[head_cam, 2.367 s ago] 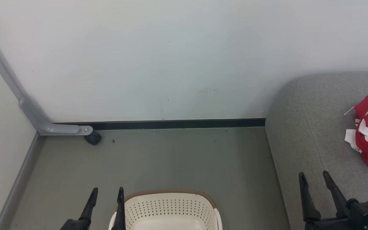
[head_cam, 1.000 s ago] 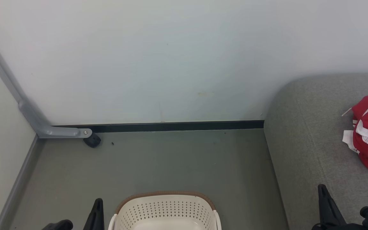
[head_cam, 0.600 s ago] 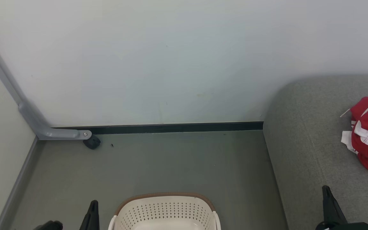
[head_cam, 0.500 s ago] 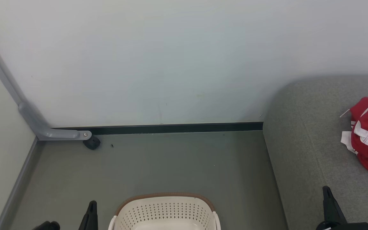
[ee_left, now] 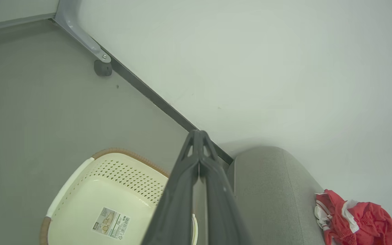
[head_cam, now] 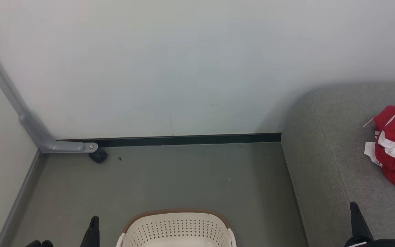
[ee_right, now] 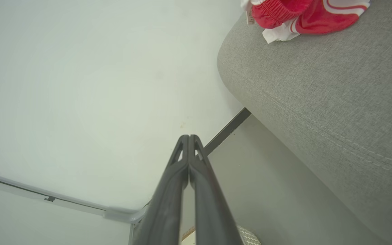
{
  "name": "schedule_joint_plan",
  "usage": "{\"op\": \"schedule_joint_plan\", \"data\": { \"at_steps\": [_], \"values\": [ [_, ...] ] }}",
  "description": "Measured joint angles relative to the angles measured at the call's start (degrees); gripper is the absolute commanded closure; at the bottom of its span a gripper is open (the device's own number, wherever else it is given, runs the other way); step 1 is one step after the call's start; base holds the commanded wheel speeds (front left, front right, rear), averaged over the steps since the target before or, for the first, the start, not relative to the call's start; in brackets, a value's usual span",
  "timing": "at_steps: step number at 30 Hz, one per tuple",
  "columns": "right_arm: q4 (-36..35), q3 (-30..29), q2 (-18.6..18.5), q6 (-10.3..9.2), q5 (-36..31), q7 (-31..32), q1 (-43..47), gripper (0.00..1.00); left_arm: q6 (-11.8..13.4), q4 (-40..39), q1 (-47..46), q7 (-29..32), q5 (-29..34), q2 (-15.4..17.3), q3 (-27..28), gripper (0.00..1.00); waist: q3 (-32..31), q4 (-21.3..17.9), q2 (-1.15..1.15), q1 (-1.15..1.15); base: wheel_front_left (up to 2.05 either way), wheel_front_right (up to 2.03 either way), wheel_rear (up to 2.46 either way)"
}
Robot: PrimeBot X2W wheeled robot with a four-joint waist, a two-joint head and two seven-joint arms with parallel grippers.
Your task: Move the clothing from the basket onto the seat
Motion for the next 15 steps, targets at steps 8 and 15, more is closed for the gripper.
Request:
{"op": "schedule_joint_plan", "data": {
  "at_steps": [8,15],
  "values": [
    [0.3,-1.4,0.4,0.55,6.0,1.5,-0.1,1.00,-1.2,0.4,-0.9,1.5,-5.4,-0.6,1.6,1.00,-0.3,-0.1,0.00,0.00,0.00,0.00,0.00],
    [0.5,-2.5,1.1,1.00,11.6,3.0,-0.3,1.00,-2.2,0.8,-1.0,2.8,-10.9,-0.8,3.1,1.00,-0.5,-0.2,0.00,0.00,0.00,0.00,0.00]
  ]
}}
